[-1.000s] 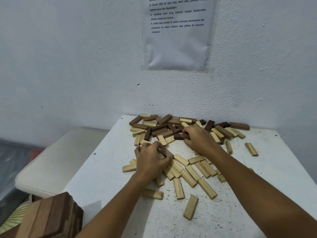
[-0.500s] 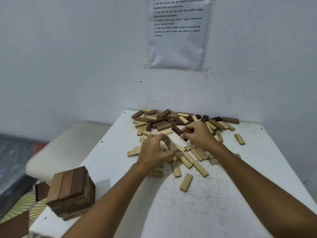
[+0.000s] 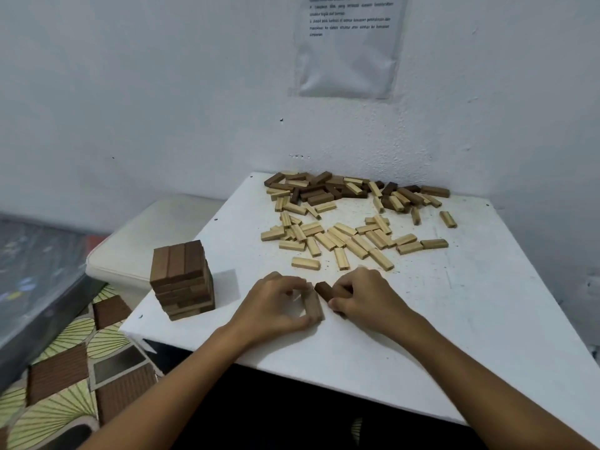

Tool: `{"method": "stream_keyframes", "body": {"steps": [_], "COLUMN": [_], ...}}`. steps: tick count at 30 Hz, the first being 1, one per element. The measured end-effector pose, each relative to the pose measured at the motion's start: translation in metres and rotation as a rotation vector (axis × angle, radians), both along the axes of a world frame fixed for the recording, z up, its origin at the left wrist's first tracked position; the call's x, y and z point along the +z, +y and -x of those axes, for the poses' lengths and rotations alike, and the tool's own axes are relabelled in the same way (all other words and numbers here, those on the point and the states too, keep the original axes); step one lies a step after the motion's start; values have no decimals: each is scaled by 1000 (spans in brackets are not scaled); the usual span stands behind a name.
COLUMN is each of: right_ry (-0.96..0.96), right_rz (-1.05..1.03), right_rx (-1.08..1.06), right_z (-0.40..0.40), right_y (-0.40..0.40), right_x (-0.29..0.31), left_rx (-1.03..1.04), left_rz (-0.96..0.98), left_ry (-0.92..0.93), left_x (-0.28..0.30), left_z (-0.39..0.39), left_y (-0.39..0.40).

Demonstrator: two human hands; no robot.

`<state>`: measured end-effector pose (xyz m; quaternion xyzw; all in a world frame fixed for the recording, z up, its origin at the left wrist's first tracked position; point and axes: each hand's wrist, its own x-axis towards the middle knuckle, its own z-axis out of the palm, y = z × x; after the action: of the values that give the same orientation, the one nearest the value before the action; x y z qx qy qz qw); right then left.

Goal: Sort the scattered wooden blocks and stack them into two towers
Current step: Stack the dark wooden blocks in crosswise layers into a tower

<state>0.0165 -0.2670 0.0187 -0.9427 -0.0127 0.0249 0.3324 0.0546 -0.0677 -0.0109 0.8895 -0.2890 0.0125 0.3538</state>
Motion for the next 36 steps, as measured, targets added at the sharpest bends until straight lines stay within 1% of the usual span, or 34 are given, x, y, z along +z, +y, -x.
{"method": "stream_keyframes", "body": {"steps": [3,5,8,13,15,17,19,22,27,32,36], "right_ry": [-50,-32,27,37,25,5,8,62,115,115,8], "right_rz": [24,-63,-211,-381,-372,-315,-282,-300,-316,-308,-117], "right_rx": [16,12,-52,-162,-219,-231,-221,-182,-122,-84,19], "right_z": [10,12,11,3,0,-3,-5,-4,-2,4,1], "right_y": [13,16,12,0,-3,-5,-7,-11,-13,-9,-14], "right_x": [-8,-8,-1,6,5,3,1,-1,-5,-6,-2], "left_rx": [-43,-56,-62,-59,-46,-37,-15,-2,-32,-85,-86], "left_rz": [1,-24,-44,-41,-46,-85,-117,-107,-112,-90,-94], "left_ry": [10,17,32,28,37,36,42,64,106,154,81], "left_x": [-3,-2,0,3,3,2,2,4,6,7,5], "left_z": [7,9,9,13,14,14,14,12,10,6,7], "left_y": [11,16,17,7,2,-3,-7,-11,-10,-1,1]}}
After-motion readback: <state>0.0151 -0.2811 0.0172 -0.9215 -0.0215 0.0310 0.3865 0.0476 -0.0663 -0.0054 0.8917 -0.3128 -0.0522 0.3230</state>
